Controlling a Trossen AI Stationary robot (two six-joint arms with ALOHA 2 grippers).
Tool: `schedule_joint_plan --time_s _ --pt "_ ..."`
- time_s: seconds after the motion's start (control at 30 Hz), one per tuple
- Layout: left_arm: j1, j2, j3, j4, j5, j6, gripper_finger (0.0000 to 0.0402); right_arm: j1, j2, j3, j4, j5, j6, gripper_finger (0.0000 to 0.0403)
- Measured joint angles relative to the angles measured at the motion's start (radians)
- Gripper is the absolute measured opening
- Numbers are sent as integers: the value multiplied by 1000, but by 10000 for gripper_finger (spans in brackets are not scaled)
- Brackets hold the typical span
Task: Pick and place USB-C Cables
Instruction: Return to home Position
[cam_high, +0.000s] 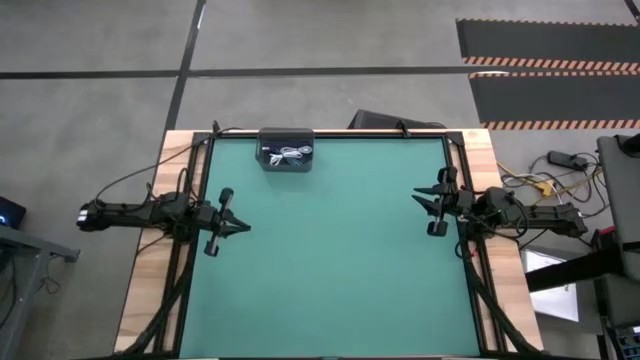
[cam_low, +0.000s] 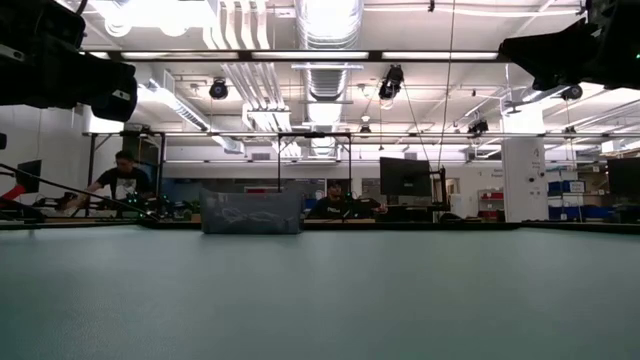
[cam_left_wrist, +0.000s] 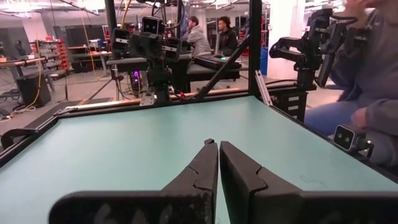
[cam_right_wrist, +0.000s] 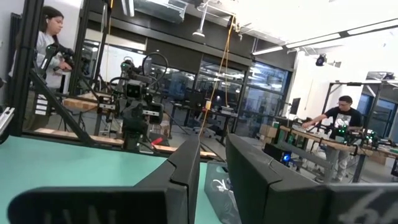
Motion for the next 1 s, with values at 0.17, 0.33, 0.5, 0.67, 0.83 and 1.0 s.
schedule_joint_plan --time_s 0.17,0.33,0.5,0.67,0.83,1.0 --pt "0 1 0 0 0 0 0 0 0 0 0 0 0 75" --pt "0 0 0 0 0 0 0 0 0 0 0 0 0 81" --pt "0 0 0 0 0 0 0 0 0 0 0 0 0 79" --pt "0 0 0 0 0 0 0 0 0 0 0 0 0 71" --pt "0 0 0 0 0 0 0 0 0 0 0 0 0 68" --pt "0 0 0 0 0 0 0 0 0 0 0 0 0 68"
